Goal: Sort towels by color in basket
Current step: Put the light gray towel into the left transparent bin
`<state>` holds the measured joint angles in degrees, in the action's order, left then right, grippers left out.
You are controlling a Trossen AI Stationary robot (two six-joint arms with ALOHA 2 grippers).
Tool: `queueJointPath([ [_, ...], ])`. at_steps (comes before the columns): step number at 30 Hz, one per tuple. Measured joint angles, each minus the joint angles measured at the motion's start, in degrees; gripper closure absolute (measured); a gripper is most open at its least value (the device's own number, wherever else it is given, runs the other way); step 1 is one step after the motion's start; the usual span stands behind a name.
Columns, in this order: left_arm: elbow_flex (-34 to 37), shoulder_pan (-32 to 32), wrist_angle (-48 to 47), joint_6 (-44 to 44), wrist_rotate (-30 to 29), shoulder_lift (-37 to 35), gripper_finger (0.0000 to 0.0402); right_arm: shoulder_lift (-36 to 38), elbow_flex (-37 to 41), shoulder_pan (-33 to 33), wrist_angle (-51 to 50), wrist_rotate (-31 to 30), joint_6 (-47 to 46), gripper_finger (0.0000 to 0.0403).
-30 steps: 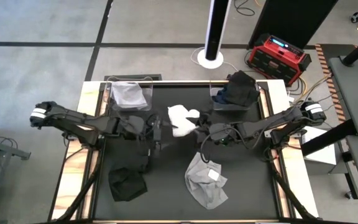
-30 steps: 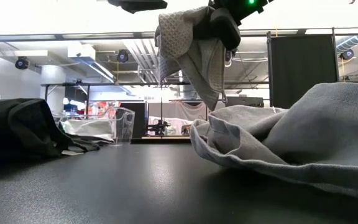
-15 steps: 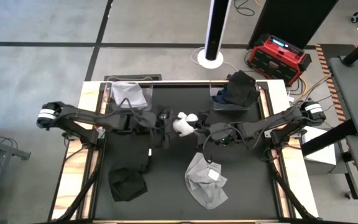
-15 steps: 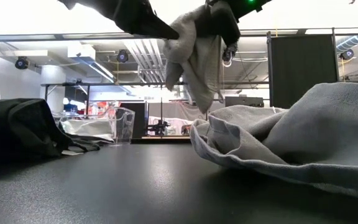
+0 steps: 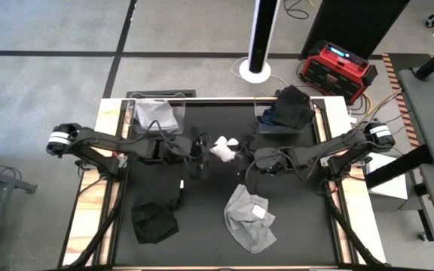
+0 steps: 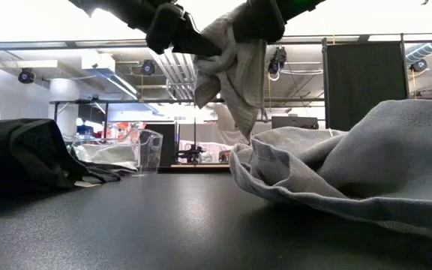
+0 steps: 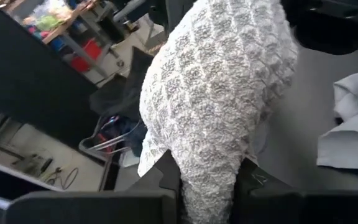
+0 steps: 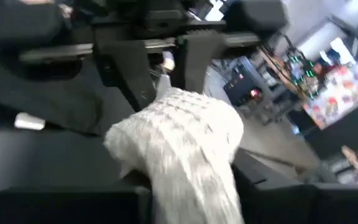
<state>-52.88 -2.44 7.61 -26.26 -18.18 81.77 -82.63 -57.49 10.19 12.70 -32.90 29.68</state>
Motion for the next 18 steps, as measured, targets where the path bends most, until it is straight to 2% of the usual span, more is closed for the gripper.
queueJointPath([
  [5, 0.04, 0.96, -2.45, 1.59, -7.31, -1.82, 0.0362, 1.19, -0.12, -0.11, -2.21, -3.01, -5.45, 0.0285],
  [12, 0.04, 5.58, -13.97, 13.64, -17.85, -6.18, 0.0362, 5.96, -0.23, -0.81, -9.85, -6.08, -17.54, 0.0218],
  [18, 0.05, 11.68, -25.81, 25.87, -18.29, -9.96, 0.0362, 9.29, -0.20, -1.74, -18.40, -6.13, -26.39, 0.0192],
])
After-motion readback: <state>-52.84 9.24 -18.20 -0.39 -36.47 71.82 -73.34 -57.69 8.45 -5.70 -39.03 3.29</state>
